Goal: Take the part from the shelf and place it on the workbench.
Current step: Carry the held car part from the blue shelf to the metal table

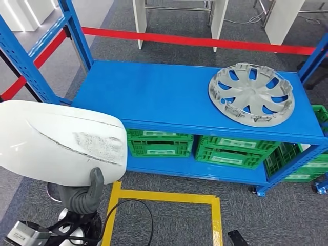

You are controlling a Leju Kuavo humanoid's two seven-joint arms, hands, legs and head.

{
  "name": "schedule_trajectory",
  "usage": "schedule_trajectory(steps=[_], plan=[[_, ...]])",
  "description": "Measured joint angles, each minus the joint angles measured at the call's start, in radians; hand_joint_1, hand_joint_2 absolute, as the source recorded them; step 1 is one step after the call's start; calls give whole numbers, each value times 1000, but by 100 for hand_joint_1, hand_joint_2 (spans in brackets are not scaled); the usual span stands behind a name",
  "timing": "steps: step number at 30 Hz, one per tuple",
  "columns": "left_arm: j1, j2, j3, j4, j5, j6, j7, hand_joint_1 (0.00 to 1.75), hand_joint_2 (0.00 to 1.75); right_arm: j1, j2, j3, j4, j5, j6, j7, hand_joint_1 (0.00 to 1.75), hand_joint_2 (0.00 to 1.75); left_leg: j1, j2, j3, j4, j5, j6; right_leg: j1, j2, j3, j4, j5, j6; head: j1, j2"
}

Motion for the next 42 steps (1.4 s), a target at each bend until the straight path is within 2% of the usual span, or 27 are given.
schedule_trajectory(steps=[2,3,6,7,8,9,10,11,13,15,17,18,20,22,23,25,26,27,29,30,32,33,35,37,38,40,42], plan=[[2,1,0,-1,-1,1,0,175,175,2,0,0,0,1,0,2,0,0,1,-3,-5,3,1,-11,-3,-3,-18,2,12,-15,-1,0],[4,1,0,-2,-2,2,0,175,175,3,0,1,1,1,0,3,0,0,1,-4,-11,17,-20,-17,-5,-5,-26,1,21,-24,-2,0],[12,5,-1,-7,-10,3,0,175,175,4,0,4,1,2,-5,-2,0,0,7,-7,-46,168,-162,-33,-6,-9,-51,1,51,-39,-7,0],[15,7,-2,-9,-13,3,1,175,175,6,0,5,1,1,-6,-3,0,0,9,-7,-53,229,-196,-36,-5,-10,-62,3,61,-39,-7,0],[16,8,-2,-10,-15,3,1,175,175,7,0,5,1,0,-7,-4,0,0,10,-7,-49,266,-206,-37,-5,-11,-76,5,71,-39,-7,0],[18,9,-2,-11,-17,4,2,175,175,8,0,5,1,-1,-7,-4,0,0,11,-7,-31,269,-196,-35,-4,-11,-91,8,81,-38,-7,0],[18,10,-2,-12,-19,4,2,175,175,9,0,5,1,-3,-6,-4,0,0,11,-7,4,234,-173,-32,-3,-11,-104,12,88,-38,-7,0],[19,10,-2,-14,-22,4,3,175,175,10,1,5,1,-6,-6,-5,0,0,10,-8,53,170,-149,-26,-2,-10,-115,15,95,-36,-7,0],[18,11,-4,-20,-29,5,4,175,175,11,4,5,2,-12,-5,-6,0,0,6,-9,147,28,-136,-12,0,-9,-129,17,109,-29,-7,0],[20,12,-5,-28,-34,7,4,175,175,14,7,4,3,-16,-4,-9,0,0,-1,-9,179,-36,-142,-3,-2,-9,-136,16,125,-16,-7,0],[23,12,-6,-33,-37,11,4,175,175,18,7,4,4,-21,-4,-15,0,0,-2,-7,167,-47,-124,4,-5,-8,-142,13,135,-2,-7,0],[24,12,-6,-35,-39,13,5,175,175,20,7,4,5,-24,-4,-18,0,0,0,-5,159,-53,-112,9,-5,-7,-150,21,120,4,-6,0],[27,9,-6,-41,-45,16,6,175,175,24,8,4,6,-28,-4,-22,0,0,3,-2,135,-61,-85,19,-6,-4,-180,94,35,10,-1,0],[34,8,-5,-44,-49,17,8,175,175,25,8,4,6,-28,-2,-22,0,0,1,-1,104,-60,-62,24,-7,-4,-209,220,-53,16,3,0],[38,8,-4,-45,-51,16,8,175,175,25,8,4,6,-25,0,-21,0,0,0,0,87,-58,-50,23,-7,-4,-212,266,-63,17,3,0],[43,8,-4,-45,-53,13,8,175,175,25,8,4,6,-18,8,-19,0,0,-1,1,53,-51,-29,20,-7,-4,-177,278,-20,19,3,0],[45,8,-3,-45,-54,11,8,175,175,25,8,5,6,-14,13,-19,0,0,-1,1,36,-44,-20,17,-7,-4,-133,231,12,19,3,0],[47,8,-3,-46,-54,10,8,175,175,24,9,6,6,-12,16,-20,0,0,-1,0,21,-35,-12,14,-7,-4,-76,157,22,18,3,0],[50,8,-2,-51,-55,8,8,175,175,20,9,8,7,-10,20,-21,0,0,-4,1,3,-18,2,5,-6,-3,19,17,1,10,2,0],[51,8,-1,-53,-56,8,7,175,175,19,9,10,7,-10,20,-21,0,0,-5,1,-1,-14,9,0,-3,-2,38,-18,-16,3,2,0],[54,8,-1,-54,-57,6,7,175,175,20,10,13,7,-10,21,-21,0,0,-2,1,-4,-11,19,-11,-1,-5,29,-23,-12,-14,3,0],[55,9,-1,-55,-57,6,7,175,175,20,11,14,7,-10,21,-21,0,0,0,-1,-8,-3,5,-18,-2,-8,22,-22,-4,-23,3,0],[58,10,-1,-56,-56,6,7,175,175,21,13,15,8,-10,22,-21,0,0,4,-4,-25,64,-81,-31,-4,-13,1,-23,18,-38,1,0],[60,11,-1,-57,-56,6,8,175,175,21,13,15,8,-10,21,-20,0,0,8,-5,-47,194,-183,-40,-3,-15,-24,-22,41,-42,-1,0],[61,12,-1,-57,-56,6,8,175,175,21,13,15,8,-10,22,-20,0,0,10,-5,-51,250,-204,-42,-3,-15,-37,-20,52,-42,-1,0],[62,14,-1,-57,-57,6,7,175,175,22,13,15,8,-10,24,-21,0,0,11,-4,-22,275,-176,-42,-2,-22,-65,-15,71,-40,-1,0],[63,15,0,-57,-57,7,7,175,175,23,14,17,8,-8,29,-24,0,0,11,12,70,158,-125,-37,-2,-33,-86,-9,83,-37,-2,0]])
